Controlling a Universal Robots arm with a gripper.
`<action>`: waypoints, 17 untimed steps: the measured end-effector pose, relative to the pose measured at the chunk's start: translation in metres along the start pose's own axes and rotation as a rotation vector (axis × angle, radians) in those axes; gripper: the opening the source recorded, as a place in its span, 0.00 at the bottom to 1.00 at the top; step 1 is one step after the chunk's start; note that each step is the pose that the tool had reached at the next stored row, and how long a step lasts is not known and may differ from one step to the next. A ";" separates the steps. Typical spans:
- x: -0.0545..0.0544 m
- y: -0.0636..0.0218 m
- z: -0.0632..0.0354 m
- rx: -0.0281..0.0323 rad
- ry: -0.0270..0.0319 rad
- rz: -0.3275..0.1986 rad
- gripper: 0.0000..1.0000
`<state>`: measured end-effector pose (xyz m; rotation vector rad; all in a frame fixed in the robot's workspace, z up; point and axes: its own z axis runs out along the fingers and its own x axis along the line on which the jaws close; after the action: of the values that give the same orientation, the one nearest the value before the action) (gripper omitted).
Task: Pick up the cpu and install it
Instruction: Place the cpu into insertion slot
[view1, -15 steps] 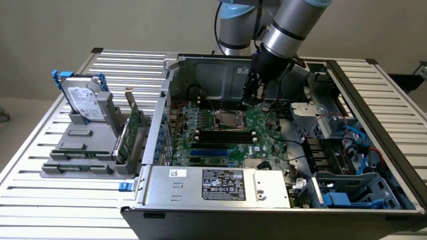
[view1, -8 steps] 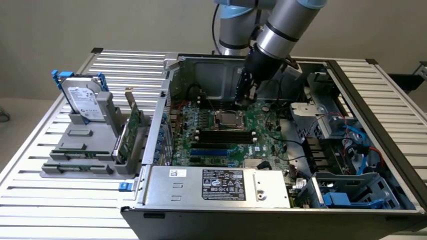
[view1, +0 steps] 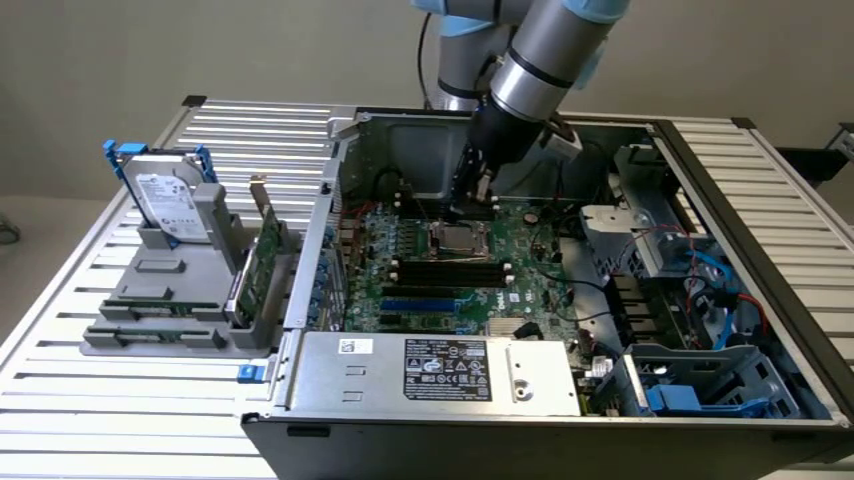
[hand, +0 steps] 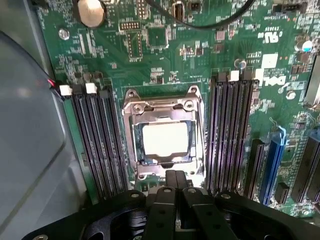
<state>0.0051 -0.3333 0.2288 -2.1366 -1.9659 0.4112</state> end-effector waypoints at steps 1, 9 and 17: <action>0.000 -0.0029 0.0016 0.0013 0.0001 0.000 0.11; 0.000 -0.0064 0.0111 0.0037 0.0164 -0.007 0.11; 0.000 -0.0083 0.0208 0.0054 0.0399 -0.016 0.11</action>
<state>-0.0098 -0.3333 0.2121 -2.1079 -1.9566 0.3679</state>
